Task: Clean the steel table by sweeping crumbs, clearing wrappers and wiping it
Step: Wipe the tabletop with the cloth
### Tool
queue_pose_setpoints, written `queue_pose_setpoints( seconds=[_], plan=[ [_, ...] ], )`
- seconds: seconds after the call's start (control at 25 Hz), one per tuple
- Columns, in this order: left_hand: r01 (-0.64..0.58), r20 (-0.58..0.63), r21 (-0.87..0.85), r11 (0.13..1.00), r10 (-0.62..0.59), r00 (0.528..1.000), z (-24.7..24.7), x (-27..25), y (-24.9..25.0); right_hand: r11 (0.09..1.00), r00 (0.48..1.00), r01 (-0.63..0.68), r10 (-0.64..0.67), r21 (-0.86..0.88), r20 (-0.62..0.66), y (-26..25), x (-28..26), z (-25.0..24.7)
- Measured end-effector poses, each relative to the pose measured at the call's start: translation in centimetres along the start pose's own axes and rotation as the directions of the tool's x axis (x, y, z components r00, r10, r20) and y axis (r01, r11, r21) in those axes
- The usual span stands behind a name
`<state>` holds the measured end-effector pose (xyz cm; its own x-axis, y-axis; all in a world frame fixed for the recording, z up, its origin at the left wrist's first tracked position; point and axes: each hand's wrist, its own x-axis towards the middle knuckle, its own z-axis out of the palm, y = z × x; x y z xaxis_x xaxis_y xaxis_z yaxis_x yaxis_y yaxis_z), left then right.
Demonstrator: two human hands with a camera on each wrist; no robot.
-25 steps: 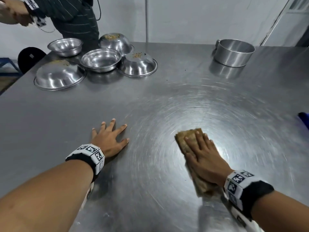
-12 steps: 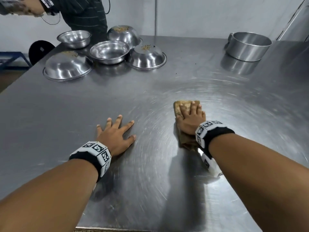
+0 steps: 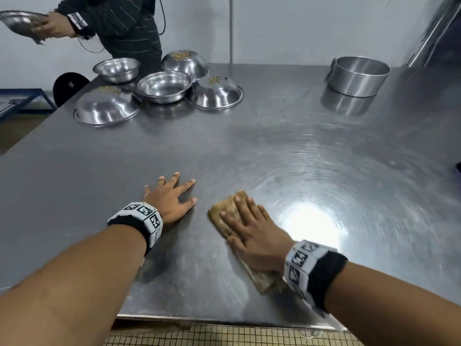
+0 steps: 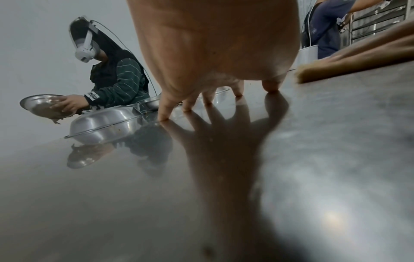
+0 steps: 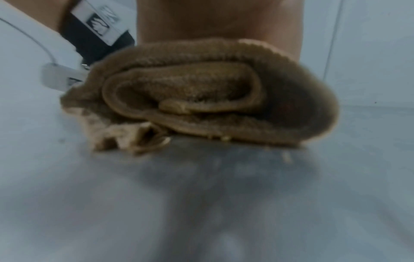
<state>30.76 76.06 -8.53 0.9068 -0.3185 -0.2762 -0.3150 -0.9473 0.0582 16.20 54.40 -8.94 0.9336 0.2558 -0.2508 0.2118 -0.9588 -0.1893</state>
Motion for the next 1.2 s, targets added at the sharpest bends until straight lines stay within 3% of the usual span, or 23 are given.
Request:
queue_pose_setpoints(
  seconds=[0.16,0.32,0.44,0.68,0.88,1.0,1.2],
  plan=[
    [0.007,-0.048,-0.017,1.0,-0.008,0.999,1.3,-2.9,0.1,0.999,0.999,-0.034,0.034,0.019,-0.009,1.7,-7.5,1.8],
    [-0.019,-0.088,-0.051,0.999,0.015,0.996,2.6,-6.3,1.3,0.971,0.973,-0.223,0.227,0.082,-0.041,5.2,-12.0,2.5],
    [-0.026,-0.087,-0.033,0.999,0.023,0.996,4.0,-7.6,3.6,0.916,0.921,-0.38,0.388,0.131,-0.042,9.1,-13.5,2.3],
    [0.009,-0.11,-0.038,0.999,-0.013,0.994,5.8,-8.2,5.0,0.736,0.753,-0.64,0.658,0.219,-0.012,15.8,-11.9,0.6],
    [-0.008,-0.157,-0.037,0.999,0.002,0.988,6.4,-8.1,4.9,0.667,0.679,-0.711,0.734,0.222,-0.027,15.5,-6.2,-0.7],
    [-0.011,-0.176,-0.05,0.999,0.002,0.984,6.4,-8.1,4.9,0.701,0.709,-0.687,0.704,0.191,-0.033,13.1,-3.2,-1.2],
    [-0.013,-0.163,-0.035,0.999,0.007,0.987,6.2,-8.1,4.9,0.89,0.893,-0.444,0.449,0.109,-0.032,4.9,0.0,-0.1]
  ],
)
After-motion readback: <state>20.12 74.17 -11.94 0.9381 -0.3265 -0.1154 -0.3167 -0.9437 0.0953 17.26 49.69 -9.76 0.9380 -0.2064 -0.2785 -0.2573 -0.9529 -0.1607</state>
